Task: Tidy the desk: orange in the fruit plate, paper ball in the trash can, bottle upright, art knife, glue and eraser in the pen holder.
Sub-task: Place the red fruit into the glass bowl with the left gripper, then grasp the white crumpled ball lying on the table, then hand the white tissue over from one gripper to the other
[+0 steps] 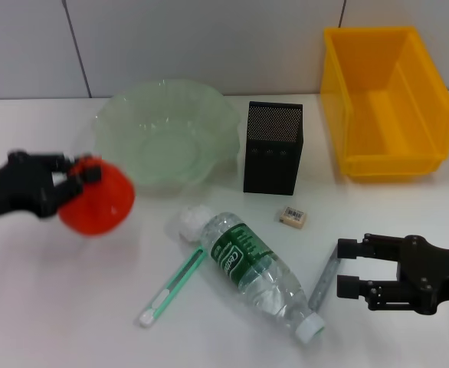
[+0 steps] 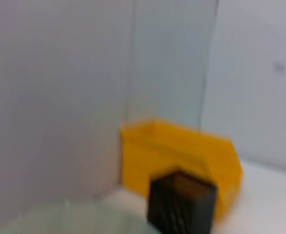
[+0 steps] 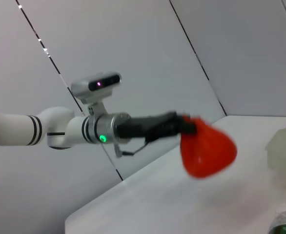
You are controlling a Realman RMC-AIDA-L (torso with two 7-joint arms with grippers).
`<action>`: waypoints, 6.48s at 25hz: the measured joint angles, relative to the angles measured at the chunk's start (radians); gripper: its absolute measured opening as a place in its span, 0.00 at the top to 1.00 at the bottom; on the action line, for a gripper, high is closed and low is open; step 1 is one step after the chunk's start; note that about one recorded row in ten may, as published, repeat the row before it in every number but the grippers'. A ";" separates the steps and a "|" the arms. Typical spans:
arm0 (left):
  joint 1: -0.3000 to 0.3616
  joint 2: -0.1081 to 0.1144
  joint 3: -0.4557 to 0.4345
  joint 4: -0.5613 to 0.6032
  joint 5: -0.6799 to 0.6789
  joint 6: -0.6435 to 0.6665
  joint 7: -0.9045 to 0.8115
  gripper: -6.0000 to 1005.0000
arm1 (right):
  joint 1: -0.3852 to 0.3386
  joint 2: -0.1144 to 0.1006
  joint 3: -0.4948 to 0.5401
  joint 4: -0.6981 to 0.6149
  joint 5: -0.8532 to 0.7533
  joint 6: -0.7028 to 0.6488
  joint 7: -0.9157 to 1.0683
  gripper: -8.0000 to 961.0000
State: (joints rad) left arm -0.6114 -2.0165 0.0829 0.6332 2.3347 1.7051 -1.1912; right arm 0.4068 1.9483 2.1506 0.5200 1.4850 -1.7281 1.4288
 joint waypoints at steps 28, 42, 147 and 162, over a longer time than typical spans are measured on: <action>-0.222 -0.056 0.023 -0.415 -0.344 -0.756 0.297 0.80 | 0.006 0.004 -0.008 0.000 0.000 -0.005 -0.004 0.18; -0.241 -0.056 0.026 -0.433 -0.338 -0.805 0.299 0.41 | 0.011 0.005 -0.006 -0.001 0.000 0.001 -0.004 0.18; -0.054 -0.059 1.029 -0.050 -0.281 -0.656 -0.003 0.49 | 0.006 0.000 0.001 -0.008 0.004 0.015 0.002 0.18; 0.066 -0.046 0.840 0.118 -0.363 -0.402 -0.055 0.56 | 0.007 0.000 0.002 -0.008 0.004 0.027 0.003 0.18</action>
State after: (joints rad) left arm -0.5450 -2.0629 0.9226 0.7511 1.9717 1.3033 -1.2463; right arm 0.4133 1.9481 2.1522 0.5123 1.4893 -1.7008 1.4314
